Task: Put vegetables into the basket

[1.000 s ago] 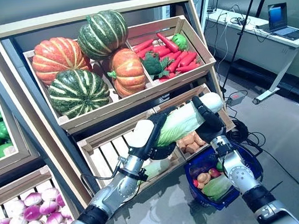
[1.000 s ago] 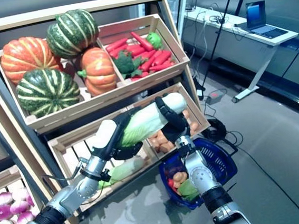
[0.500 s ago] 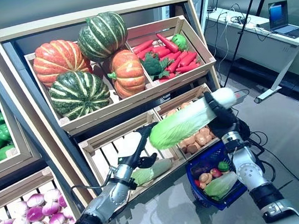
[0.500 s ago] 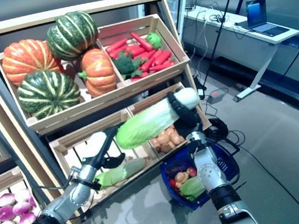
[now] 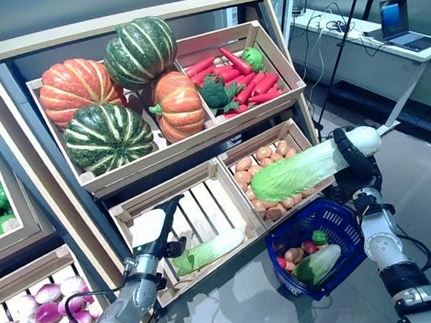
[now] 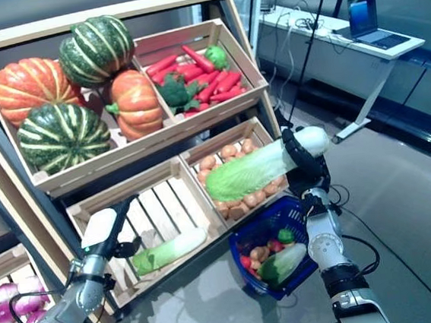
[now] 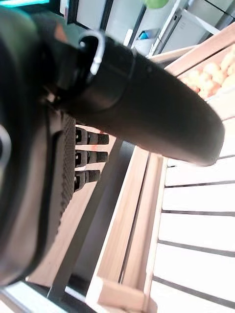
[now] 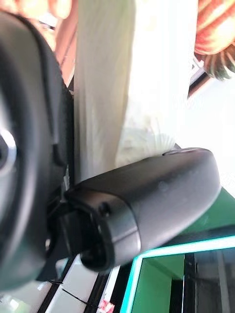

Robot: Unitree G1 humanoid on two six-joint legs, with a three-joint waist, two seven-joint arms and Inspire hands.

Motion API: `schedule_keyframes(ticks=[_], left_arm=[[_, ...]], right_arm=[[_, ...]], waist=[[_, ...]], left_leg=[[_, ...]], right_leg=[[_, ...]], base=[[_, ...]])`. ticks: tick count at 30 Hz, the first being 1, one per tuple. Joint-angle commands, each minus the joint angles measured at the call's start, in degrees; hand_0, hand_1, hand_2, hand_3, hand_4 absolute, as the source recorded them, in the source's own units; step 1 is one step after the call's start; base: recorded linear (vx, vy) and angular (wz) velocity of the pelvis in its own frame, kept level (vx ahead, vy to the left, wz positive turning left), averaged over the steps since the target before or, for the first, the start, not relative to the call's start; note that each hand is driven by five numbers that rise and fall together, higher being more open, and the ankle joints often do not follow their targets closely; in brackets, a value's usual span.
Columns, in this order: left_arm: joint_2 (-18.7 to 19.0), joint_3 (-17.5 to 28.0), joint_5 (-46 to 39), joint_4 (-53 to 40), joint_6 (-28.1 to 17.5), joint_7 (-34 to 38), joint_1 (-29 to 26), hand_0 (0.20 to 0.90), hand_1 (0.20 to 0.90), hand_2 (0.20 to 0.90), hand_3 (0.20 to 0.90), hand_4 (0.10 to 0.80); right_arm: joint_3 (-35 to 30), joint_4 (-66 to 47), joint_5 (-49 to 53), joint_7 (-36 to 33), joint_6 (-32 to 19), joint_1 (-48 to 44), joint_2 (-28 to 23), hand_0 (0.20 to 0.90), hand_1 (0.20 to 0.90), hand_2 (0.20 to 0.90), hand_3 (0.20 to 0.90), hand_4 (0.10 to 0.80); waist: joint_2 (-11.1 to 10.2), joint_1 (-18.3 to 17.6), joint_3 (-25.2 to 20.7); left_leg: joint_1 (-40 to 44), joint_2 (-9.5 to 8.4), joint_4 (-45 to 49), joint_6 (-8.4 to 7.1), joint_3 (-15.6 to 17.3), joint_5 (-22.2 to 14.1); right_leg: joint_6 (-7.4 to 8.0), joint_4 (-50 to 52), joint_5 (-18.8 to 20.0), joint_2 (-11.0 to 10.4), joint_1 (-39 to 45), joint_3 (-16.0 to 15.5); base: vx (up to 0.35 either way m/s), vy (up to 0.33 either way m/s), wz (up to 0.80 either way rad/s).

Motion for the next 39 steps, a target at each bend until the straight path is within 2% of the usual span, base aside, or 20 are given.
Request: schedule_keyframes(ticks=[1,5,7,8,11,15,16,19,23,25,28,29,31,33,39], left_arm=[[3.34,4.19,-5.3,0.51,-0.08,3.01,-7.16,0.9,0.9,0.9,0.9,0.8],[4.02,3.48,-8.72,-0.62,1.64,1.64,-9.43,0.9,0.9,0.9,0.9,0.8],[4.26,1.57,-9.23,-0.41,2.26,1.3,-12.96,0.9,0.9,0.9,0.9,0.8],[4.21,-0.85,-9.72,0.03,3.01,2.06,-16.48,0.9,0.9,0.9,0.9,0.8],[3.93,-3.12,-11.07,0.64,3.65,3.2,-20.4,0.9,0.9,0.9,0.9,0.8],[3.48,-5.16,-13.17,3.0,2.06,5.84,-26.99,0.9,0.9,0.9,0.9,0.8],[3.48,-5.16,-13.17,3.0,2.06,5.84,-26.99,0.9,0.9,0.9,0.9,0.8],[4.38,-6.86,-15.2,3.71,-0.31,9.34,-32.47,0.9,0.9,0.9,0.9,0.8],[5.95,-7.29,-15.7,1.62,-1.46,11.26,-36.78,0.9,0.9,0.9,0.9,0.8],[7.57,-7.96,-16.36,-0.59,-1.25,11.13,-38.99,0.9,0.9,0.9,0.9,0.8],[8.92,-8.64,-16.55,-2.9,-1.15,11.58,-39.99,0.9,0.9,0.9,0.9,0.8],[9.79,-9.07,-16.45,-4.75,-0.85,11.76,-40.85,0.9,0.9,0.9,0.9,0.8],[10.67,-9.78,-16.68,-6.62,0.28,11.42,-42.24,0.9,0.9,0.9,0.9,0.8],[11.42,-10.9,-17.61,-7.37,1.42,11.39,-44.52,0.9,0.9,0.9,0.9,0.8],[12.92,-11.85,-19.24,-8.42,1.75,12.99,-47.79,0.9,0.9,0.9,0.9,0.8]], right_arm=[[-5.4,1.17,-4.42,-2.77,-5.2,-7.66,-5.26,0.3,0.3,0.3,0.3,0.4],[-4.82,9.39,-6.54,-5.6,-4.44,-8.76,-7.67,0.3,0.3,0.3,0.3,0.4],[-4.32,14.51,-5.49,-6.4,-4.54,-11.33,-9.1,0.3,0.3,0.3,0.3,0.4],[-4.21,19.12,-4.72,-6.11,-4.6,-13.89,-10.55,0.3,0.3,0.3,0.3,0.4],[-3.87,23.65,-4.71,-6.31,-5.16,-17.05,-12.27,0.3,0.3,0.3,0.3,0.4],[-3.9,30.54,-4.52,-8.64,-6.17,-23.83,-15.33,0.3,0.3,0.3,0.3,0.4],[-3.9,30.54,-4.52,-8.64,-6.17,-23.83,-15.33,0.3,0.3,0.3,0.3,0.4],[-1.76,34.41,-5.29,-11.26,-8.33,-30.69,-18.16,0.3,0.3,0.3,0.3,0.4],[-0.57,34.83,-4.02,-12.34,-10.02,-34.55,-19.62,0.3,0.3,0.3,0.3,0.4],[-0.05,34.5,-2.64,-12.96,-10.18,-36.6,-20.36,0.3,0.3,0.3,0.3,0.4],[0.09,33.72,0.91,-13.23,-11.12,-37.82,-20.65,0.3,0.3,0.3,0.3,0.4],[-0.53,33.3,3.17,-12.95,-12.35,-38.18,-20.38,0.3,0.3,0.3,0.3,0.4],[-0.7,32.41,4.99,-13.29,-13.92,-38.91,-19.86,0.3,0.3,0.3,0.3,0.4],[0.27,32.85,1.83,-14.12,-14.44,-41.55,-19.87,0.3,0.3,0.3,0.3,0.4],[3.18,33.44,-0.77,-17.2,-15.27,-46.7,-21.42,0.3,0.3,0.3,0.3,0.4]], waist=[[-0.55,0.85,-0.12],[-0.23,0.97,1.11],[0.17,1.11,2.93],[0.55,1.17,4.93],[1.08,1.23,7.58],[2.44,1.53,12.6],[2.44,1.53,12.6],[3.78,1.58,18.28],[3.8,1.44,22.88],[3.58,1.87,24.28],[3.69,1.88,24.84],[4.09,1.83,24.84],[4.41,1.79,24.84],[4.99,1.75,24.84],[5.81,2.04,24.84]], left_leg=[[1.27,-0.26,0.13,0.17,2.03,-4.11],[0.83,0.05,0.13,-0.08,2.12,-3.6],[-0.19,0.3,0.13,-0.19,1.48,-2.84],[-1.52,0.46,0.36,-0.33,0.64,-2.38],[-3.07,0.56,0.95,-0.5,-0.07,-1.98],[-7.19,-0.12,2.27,-0.6,-1.92,-1.55],[-7.19,-0.12,2.27,-0.6,-1.92,-1.55],[-14.48,-1.3,7.78,-0.76,-3.48,-1.63],[-24.66,-2.57,19.33,-0.89,-4.24,-3.98],[-30.67,-2.88,25.66,-0.52,-4.38,-6.27],[-35.68,-2.39,30.87,0.01,-3.37,-8.21],[-40.4,-1.94,35.72,0.34,-3.0,-10.06],[-44.34,-1.76,41.37,0.32,-3.49,-13.77],[-49.14,-1.31,47.12,0.62,-3.73,-16.1],[-56.75,-1.02,54.43,1.47,-4.69,-18.41]], right_leg=[[-1.65,0.12,2.07,-2.04,-0.89,0.99],[-1.82,0.12,2.46,-2.05,-1.28,0.84],[-2.11,1.26,2.33,-2.11,-2.64,1.21],[-2.34,2.84,1.76,-2.25,-4.37,1.43],[-2.56,4.48,1.14,-2.51,-6.14,1.39],[-2.92,6.47,0.54,-2.95,-9.7,0.89],[-2.92,6.47,0.54,-2.95,-9.7,0.89],[-3.49,13.29,-0.39,-3.96,-17.22,0.58],[-4.4,25.95,-3.72,-5.21,-27.85,1.21],[-4.72,33.51,-6.39,-6.85,-34.13,1.83],[-5.09,40.15,-8.49,-8.59,-39.88,2.69],[-5.62,45.74,-10.38,-9.43,-44.51,3.47],[-5.39,51.85,-13.6,-9.98,-48.65,5.08],[-5.84,57.45,-15.59,-10.79,-53.74,6.24],[-6.49,63.96,-17.42,-11.06,-61.69,8.28]], base=[[0.077,-0.02,-0.01],[0.033,-0.01,0.0],[-0.137,0.005,-0.02],[-0.193,0.005,-0.01],[-0.178,0.026,0.09],[-0.187,0.029,0.04],[-0.227,0.043,0.05],[-0.297,0.062,0.06],[-0.205,0.012,0.1],[-0.14,0.001,0.22],[-0.104,0.01,0.21],[-0.004,-0.012,0.12],[0.012,-0.001,0.12],[-0.016,0.061,0.07],[-0.019,0.014,-0.06]])
